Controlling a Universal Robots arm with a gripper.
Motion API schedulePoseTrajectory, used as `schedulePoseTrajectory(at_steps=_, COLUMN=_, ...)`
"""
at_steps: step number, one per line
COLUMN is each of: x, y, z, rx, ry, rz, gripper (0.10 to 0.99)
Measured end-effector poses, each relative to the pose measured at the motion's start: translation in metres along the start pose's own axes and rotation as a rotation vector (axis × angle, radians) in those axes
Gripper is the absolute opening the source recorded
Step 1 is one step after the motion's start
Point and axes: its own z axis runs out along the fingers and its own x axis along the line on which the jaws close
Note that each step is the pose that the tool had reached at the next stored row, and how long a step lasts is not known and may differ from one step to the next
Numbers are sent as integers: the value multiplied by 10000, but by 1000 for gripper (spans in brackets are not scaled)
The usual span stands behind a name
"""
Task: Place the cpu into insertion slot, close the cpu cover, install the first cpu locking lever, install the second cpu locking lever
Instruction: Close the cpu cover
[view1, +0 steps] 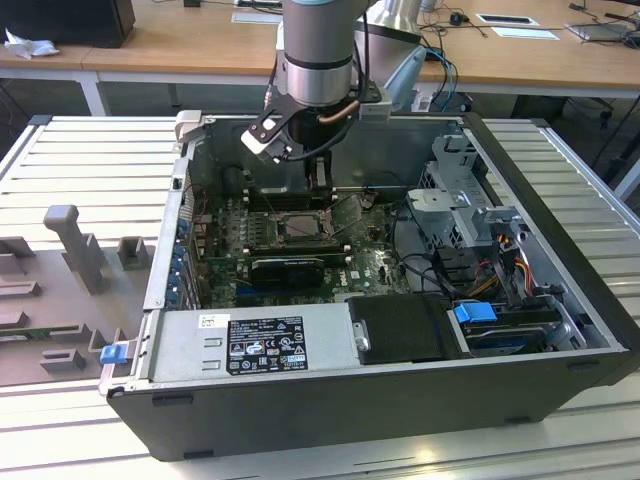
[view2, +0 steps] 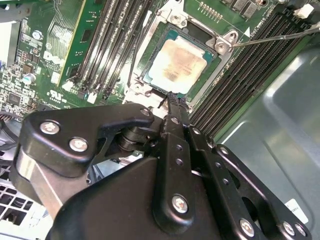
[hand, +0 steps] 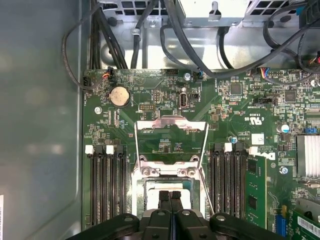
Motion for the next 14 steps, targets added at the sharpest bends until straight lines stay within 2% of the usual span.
schedulePoseTrajectory(at_steps=14, x=2, y=2, z=-22, rx=1, ry=-1, rz=-1, gripper=106)
